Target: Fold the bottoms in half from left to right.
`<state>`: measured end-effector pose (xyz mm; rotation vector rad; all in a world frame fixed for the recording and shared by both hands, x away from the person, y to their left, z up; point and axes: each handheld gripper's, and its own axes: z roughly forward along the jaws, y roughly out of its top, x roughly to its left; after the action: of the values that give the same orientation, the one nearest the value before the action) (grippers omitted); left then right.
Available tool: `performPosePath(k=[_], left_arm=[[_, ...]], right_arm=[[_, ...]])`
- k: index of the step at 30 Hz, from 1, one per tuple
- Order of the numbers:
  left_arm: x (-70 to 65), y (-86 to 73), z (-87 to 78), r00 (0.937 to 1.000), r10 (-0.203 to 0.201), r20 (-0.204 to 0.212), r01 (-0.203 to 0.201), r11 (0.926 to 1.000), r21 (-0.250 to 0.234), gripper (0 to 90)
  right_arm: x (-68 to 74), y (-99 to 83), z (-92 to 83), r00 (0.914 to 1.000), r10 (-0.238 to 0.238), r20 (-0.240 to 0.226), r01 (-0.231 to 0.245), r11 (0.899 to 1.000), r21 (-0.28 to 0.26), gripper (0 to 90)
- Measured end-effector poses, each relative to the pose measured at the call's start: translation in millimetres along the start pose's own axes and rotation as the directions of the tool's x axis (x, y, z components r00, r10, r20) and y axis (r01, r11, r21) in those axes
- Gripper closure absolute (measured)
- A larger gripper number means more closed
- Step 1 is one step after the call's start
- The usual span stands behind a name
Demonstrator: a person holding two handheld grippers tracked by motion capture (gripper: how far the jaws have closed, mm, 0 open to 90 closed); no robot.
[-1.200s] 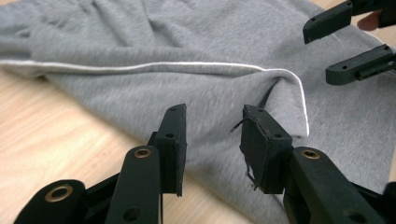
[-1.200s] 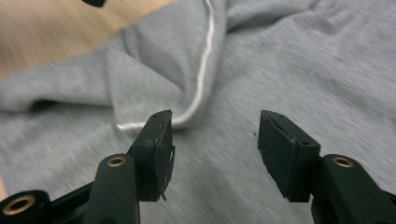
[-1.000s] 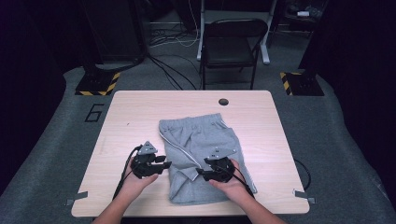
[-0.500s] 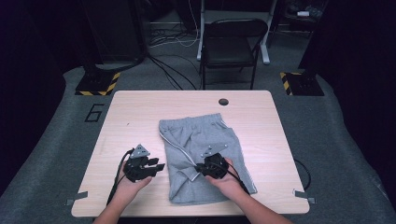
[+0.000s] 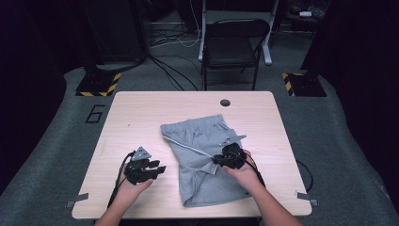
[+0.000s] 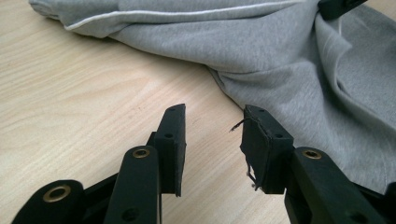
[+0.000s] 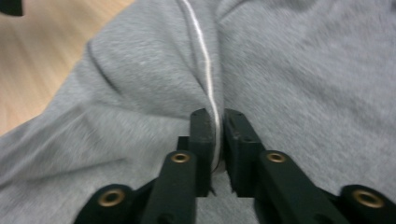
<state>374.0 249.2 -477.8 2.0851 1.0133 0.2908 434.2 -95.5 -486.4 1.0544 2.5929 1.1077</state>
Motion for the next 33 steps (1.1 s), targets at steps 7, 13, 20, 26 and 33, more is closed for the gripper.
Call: performPosePath(k=[7, 13, 20, 26, 33], left_arm=[[-2.4, 2.0, 5.4, 0.9999, 0.014, 0.002, -0.014, 0.9999, -0.004, 59.1], [-3.0, 9.3, 13.0, 0.9995, 0.016, 0.028, -0.016, 0.9999, -0.003, 58.5], [-4.4, 13.7, 19.8, 0.9989, 0.029, 0.037, -0.029, 0.9995, -0.012, 58.4], [-2.1, 17.1, 21.6, 0.9987, 0.029, 0.042, -0.029, 0.9995, -0.016, 58.4], [0.8, 18.4, 20.0, 0.9988, 0.031, 0.036, -0.031, 0.9994, -0.017, 58.1]], right_arm=[[6.5, -6.3, 3.9, 0.9998, 0.007, 0.019, -0.007, 1.000, -0.013, 58.7], [24.9, -19.7, 5.6, 0.9953, -0.005, 0.097, 0.004, 1.000, 0.004, 51.8], [25.4, -29.7, 10.8, 0.9912, 0.063, 0.116, -0.062, 0.998, -0.015, 49.4], [39.2, -33.4, 12.7, 0.9864, 0.017, 0.164, -0.017, 1.000, -0.001, 50.4], [44.7, -35.1, 10.2, 0.9825, -0.020, 0.185, 0.016, 1.000, 0.024, 56.0]])
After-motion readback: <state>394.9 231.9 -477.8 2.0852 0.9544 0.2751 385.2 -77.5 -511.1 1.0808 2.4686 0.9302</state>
